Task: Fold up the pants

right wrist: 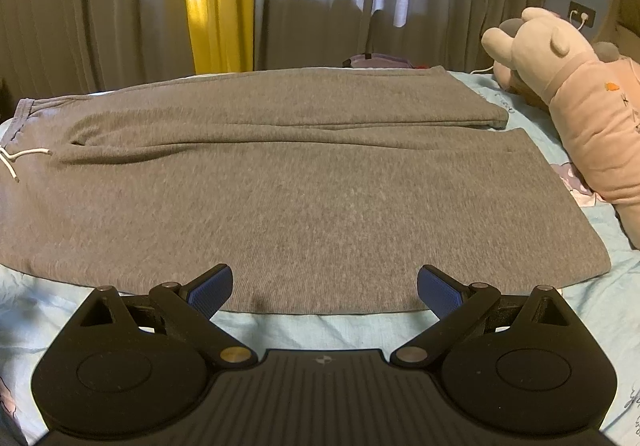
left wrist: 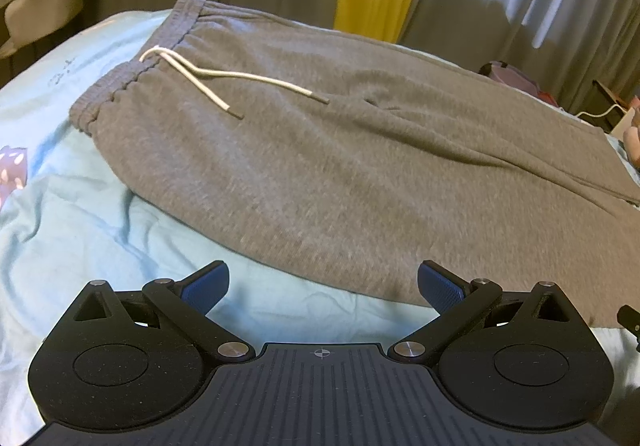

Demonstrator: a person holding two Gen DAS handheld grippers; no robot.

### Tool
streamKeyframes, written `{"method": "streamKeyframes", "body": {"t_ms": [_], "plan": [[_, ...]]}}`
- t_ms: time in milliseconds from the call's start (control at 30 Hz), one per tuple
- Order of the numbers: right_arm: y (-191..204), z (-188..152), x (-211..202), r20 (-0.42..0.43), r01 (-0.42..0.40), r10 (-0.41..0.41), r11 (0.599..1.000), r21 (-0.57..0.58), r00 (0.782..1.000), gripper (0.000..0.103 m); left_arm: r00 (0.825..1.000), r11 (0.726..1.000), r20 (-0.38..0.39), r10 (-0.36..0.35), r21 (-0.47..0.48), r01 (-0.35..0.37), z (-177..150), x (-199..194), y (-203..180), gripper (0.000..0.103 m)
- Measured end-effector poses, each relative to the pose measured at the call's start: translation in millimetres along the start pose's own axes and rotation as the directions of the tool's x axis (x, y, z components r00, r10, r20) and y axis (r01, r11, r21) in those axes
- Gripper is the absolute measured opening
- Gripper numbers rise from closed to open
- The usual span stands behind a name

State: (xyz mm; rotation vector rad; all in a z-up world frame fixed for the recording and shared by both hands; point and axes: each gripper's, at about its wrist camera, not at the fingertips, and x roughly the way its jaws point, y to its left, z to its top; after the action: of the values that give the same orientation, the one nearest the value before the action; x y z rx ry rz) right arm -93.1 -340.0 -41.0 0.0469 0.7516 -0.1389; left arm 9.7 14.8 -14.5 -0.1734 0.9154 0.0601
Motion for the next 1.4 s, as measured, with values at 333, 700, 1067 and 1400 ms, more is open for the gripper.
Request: {"method": "streamKeyframes", "body": {"t_ms": [333, 700, 1067, 1400], "plan": [[3, 2, -3, 0.002, -0.008, 0.008, 1.0, -0.015, 1.0, 0.099, 1.0, 1.0, -0.004, -0.001, 0.009, 0.001, 1, -1, -1, 0.103], [2, 1, 3, 0.001, -0.04, 0.04, 0.999, 0.025, 0.999, 0.099, 1.0, 1.0, 0.002, -0.006, 0.029, 0.006, 2, -1, -6, 0.103], [-9, 3, 12, 0.004, -0.103, 0.104, 0.988, 0.118, 0.995, 0.099, 1.0, 0.999, 0.0, -0.025, 0.025, 0.025, 6, -5, -7, 0.103], [-40, 21, 81, -0.082, -0.089, 0.121, 0.945, 0.315, 0.989, 0.099, 0.99, 0.995, 0.102, -0.093, -0.025, 0.096, 59, -7, -32, 0.103]]}}
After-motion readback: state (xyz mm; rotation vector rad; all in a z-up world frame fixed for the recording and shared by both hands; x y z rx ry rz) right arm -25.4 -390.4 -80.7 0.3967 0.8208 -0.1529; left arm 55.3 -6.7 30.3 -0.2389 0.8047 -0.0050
